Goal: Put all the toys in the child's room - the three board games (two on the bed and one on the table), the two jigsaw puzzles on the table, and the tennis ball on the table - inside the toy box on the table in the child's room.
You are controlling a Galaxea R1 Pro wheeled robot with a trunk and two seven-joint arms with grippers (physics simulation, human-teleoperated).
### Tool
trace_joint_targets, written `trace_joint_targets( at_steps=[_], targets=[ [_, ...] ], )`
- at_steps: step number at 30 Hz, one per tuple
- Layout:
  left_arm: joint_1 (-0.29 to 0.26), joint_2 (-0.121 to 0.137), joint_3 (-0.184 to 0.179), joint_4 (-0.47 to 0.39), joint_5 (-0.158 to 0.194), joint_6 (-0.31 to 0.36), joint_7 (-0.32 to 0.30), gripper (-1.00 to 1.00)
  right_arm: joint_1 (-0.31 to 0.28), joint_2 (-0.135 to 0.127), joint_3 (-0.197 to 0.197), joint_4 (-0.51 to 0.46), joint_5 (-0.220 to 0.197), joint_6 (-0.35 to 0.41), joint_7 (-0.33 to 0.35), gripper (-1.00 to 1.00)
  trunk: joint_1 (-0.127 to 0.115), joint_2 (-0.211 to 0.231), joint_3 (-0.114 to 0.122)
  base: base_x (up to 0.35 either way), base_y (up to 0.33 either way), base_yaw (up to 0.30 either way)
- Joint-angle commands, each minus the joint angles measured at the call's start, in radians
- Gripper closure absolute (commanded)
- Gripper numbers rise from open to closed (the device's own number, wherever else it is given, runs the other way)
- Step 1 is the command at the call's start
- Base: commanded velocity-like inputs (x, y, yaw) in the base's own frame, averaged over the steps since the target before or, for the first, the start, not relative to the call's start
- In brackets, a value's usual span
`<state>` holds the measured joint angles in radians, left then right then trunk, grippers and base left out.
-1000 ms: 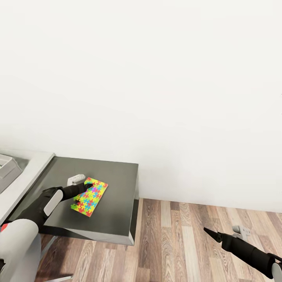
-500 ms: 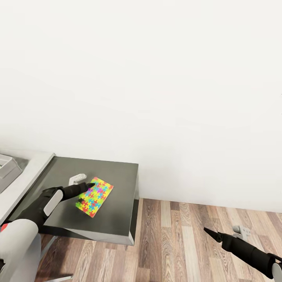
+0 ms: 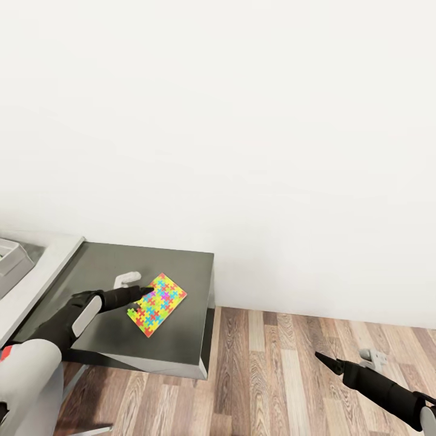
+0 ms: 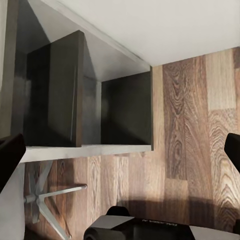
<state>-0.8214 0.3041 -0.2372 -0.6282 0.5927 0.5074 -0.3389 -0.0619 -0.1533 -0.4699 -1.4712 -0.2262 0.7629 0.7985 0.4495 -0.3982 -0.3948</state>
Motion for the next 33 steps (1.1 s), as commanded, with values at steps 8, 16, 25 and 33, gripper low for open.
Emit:
trace_joint_targets(
  at_steps=[8, 16, 25, 33],
  targets=[
    [-0.001, 0.0, -0.029, -0.001, 0.004, 0.003, -0.026, -1.0, -0.001, 0.0, -0.001, -0.001, -0.002, 0.006, 0.002, -1.0, 0.001, -0.002, 0.002, 0.0, 0.0, 0.0],
    [-0.001, 0.0, -0.031, -0.003, 0.004, 0.004, -0.063, -1.0, 0.0, 0.0, -0.002, -0.003, -0.002, 0.006, 0.002, -1.0, 0.001, -0.002, 0.007, 0.0, 0.0, 0.0],
    [-0.001, -0.001, -0.031, -0.004, 0.004, 0.006, -0.083, -1.0, -0.001, 0.0, -0.003, -0.003, -0.002, 0.006, 0.002, -1.0, 0.001, -0.002, 0.01, 0.0, 0.0, 0.0],
    [-0.001, 0.0, -0.031, -0.005, 0.003, 0.006, -0.121, -1.0, -0.001, 0.0, -0.004, -0.003, -0.002, 0.006, 0.005, -1.0, 0.001, -0.002, 0.01, 0.0, 0.0, 0.0]
  ],
)
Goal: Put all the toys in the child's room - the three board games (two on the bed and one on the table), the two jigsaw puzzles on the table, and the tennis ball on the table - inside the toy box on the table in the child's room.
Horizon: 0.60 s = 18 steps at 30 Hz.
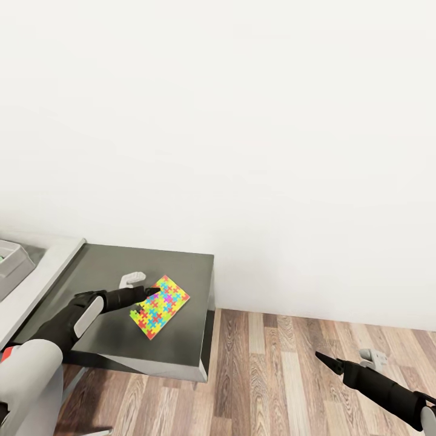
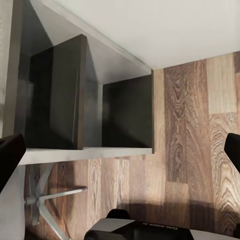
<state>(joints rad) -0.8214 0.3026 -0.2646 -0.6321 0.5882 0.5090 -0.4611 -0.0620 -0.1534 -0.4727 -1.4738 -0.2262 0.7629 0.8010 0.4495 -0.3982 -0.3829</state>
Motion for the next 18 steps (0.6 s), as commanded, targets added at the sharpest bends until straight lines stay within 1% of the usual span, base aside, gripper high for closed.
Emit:
trace_joint_targets(
  at_steps=[1, 12, 18],
  targets=[
    [-0.001, 0.001, -0.004, -0.001, 0.008, 0.005, 0.0, -1.0, -0.001, 0.0, -0.001, 0.0, -0.002, 0.006, 0.003, -1.0, 0.001, -0.002, -0.002, 0.0, 0.0, 0.0],
    [-0.001, 0.005, 0.0, -0.004, 0.007, 0.005, -0.002, -1.0, 0.0, 0.0, -0.003, 0.0, -0.002, 0.006, 0.015, -1.0, 0.001, -0.002, -0.002, 0.0, 0.0, 0.0],
    [-0.002, 0.01, 0.002, -0.034, 0.003, 0.014, 0.004, -1.0, -0.001, 0.0, -0.003, 0.0, -0.002, 0.006, 0.015, -1.0, 0.001, -0.002, -0.002, 0.0, 0.0, 0.0]
  ],
)
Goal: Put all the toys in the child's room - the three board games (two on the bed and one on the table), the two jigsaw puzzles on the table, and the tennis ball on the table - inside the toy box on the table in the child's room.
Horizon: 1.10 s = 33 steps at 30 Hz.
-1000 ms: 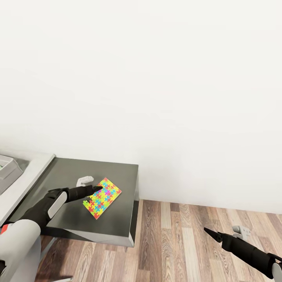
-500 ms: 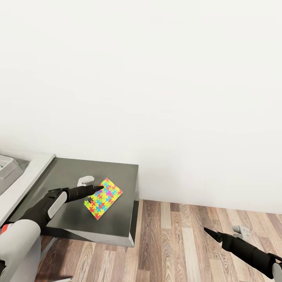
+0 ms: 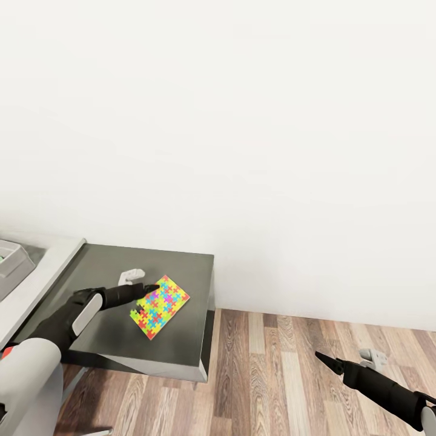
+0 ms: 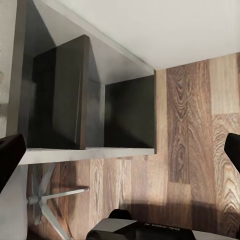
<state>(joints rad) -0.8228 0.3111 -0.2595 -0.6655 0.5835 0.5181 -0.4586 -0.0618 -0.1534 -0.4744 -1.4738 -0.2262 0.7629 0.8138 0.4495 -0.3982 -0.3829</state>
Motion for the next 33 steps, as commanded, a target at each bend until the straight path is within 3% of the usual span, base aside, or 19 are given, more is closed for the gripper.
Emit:
trace_joint_targets(
  at_steps=[1, 12, 21, 33],
  targets=[
    [-0.001, 0.002, -0.003, -0.006, 0.006, 0.006, 0.004, -1.0, -0.001, 0.0, -0.001, 0.0, -0.002, 0.006, 0.002, -1.0, 0.001, -0.002, -0.002, 0.0, 0.0, 0.0],
    [-0.002, 0.001, 0.002, -0.017, 0.0, 0.005, 0.04, -1.0, -0.001, 0.0, 0.0, 0.001, -0.002, 0.006, 0.002, -1.0, 0.001, -0.002, -0.002, 0.0, 0.0, 0.0],
    [-0.003, -0.002, 0.002, -0.012, -0.055, -0.005, 0.058, -1.0, -0.001, 0.0, 0.0, 0.0, -0.002, 0.006, 0.002, -1.0, 0.001, -0.002, -0.002, 0.0, 0.0, 0.0],
    [-0.003, -0.006, -0.002, 0.018, -0.068, -0.026, 0.059, -1.0, -0.001, 0.0, -0.001, 0.0, -0.002, 0.006, 0.002, -1.0, 0.001, -0.002, -0.002, 0.0, 0.0, 0.0]
  ],
)
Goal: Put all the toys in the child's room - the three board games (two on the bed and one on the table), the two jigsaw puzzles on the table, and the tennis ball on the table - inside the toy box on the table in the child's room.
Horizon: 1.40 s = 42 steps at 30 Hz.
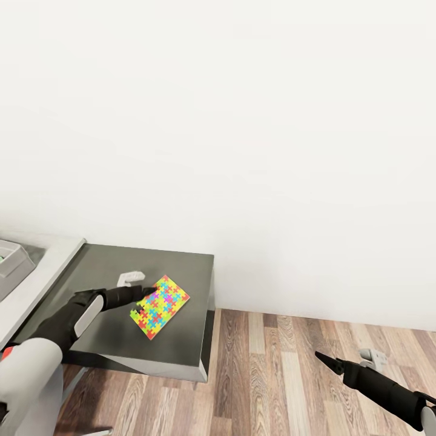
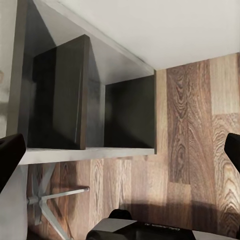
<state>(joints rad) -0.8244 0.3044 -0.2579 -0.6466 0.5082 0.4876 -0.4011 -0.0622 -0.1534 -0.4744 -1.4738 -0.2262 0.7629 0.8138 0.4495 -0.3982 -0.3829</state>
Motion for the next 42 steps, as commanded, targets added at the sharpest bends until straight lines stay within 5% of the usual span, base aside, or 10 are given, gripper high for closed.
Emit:
trace_joint_targets(
  at_steps=[1, 32, 42],
  targets=[
    [-0.001, 0.001, -0.004, 0.004, 0.007, 0.0, 0.001, -1.0, -0.001, 0.0, -0.001, 0.0, -0.002, 0.006, 0.002, -1.0, 0.001, -0.002, -0.002, 0.0, 0.0, 0.0],
    [-0.001, -0.003, -0.003, 0.054, 0.005, -0.027, -0.057, -1.0, -0.001, 0.0, -0.002, 0.0, -0.001, 0.006, 0.014, -1.0, 0.001, -0.002, -0.002, 0.0, 0.0, 0.0],
    [-0.001, -0.028, -0.005, 0.053, 0.003, -0.027, -0.076, -1.0, -0.001, -0.001, -0.005, -0.001, -0.001, 0.006, 0.02, -1.0, 0.001, -0.002, -0.002, 0.0, 0.0, 0.0]
  ],
)
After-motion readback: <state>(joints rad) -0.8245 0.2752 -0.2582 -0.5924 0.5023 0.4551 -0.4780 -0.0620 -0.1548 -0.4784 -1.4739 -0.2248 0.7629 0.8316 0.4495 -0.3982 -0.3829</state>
